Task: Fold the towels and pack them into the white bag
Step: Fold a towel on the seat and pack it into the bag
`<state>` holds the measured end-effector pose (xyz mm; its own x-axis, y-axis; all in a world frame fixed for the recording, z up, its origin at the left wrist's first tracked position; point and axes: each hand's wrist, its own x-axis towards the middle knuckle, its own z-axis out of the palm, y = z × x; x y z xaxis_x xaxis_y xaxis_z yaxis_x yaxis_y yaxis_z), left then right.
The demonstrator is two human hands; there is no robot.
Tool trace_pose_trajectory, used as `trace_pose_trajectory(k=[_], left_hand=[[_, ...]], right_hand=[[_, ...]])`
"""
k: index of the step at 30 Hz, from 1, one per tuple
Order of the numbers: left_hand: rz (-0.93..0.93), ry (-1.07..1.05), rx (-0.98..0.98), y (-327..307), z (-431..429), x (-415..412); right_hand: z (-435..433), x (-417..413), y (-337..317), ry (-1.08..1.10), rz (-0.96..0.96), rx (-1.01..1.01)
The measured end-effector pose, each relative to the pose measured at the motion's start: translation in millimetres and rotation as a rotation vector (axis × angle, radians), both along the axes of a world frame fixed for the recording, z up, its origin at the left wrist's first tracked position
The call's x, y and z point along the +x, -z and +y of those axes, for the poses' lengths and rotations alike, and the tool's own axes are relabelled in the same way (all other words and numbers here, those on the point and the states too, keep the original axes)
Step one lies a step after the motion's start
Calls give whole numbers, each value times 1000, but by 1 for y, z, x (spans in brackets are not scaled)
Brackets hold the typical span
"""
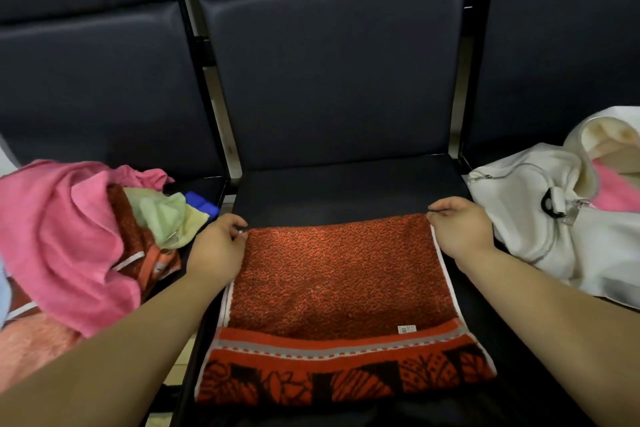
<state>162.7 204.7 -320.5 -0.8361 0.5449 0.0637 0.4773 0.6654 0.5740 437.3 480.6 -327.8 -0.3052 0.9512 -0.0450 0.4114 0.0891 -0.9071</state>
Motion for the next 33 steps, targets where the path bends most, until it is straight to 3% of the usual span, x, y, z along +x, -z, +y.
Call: trace_pose_trajectory(k=[5, 9, 14, 16, 18, 20, 26, 33], left_hand=[[82, 52, -41, -3, -2, 3], [136, 114, -172, -6, -9, 5], [234, 192, -235, -22, -26, 26], [123, 312, -183, -29, -38, 41], [-143, 444, -160, -34, -52, 58], [-263, 563, -239, -38, -66, 71], [-185, 605, -459, -48, -94, 84], [-215, 486, -328, -51, -109, 83]], right_hand=[[-1, 8, 1, -191, -278, 334], [-6, 12, -4, -300, -474, 406], [-24, 29, -21, -454, -409, 433], [-34, 44, -30, -625, -426, 384], [-45, 60, -37, -800, -511, 288], [-55, 74, -42, -927, -610, 216], [-75, 96, -39, -999, -796, 288], [-89, 100, -37, -938, -733, 215]])
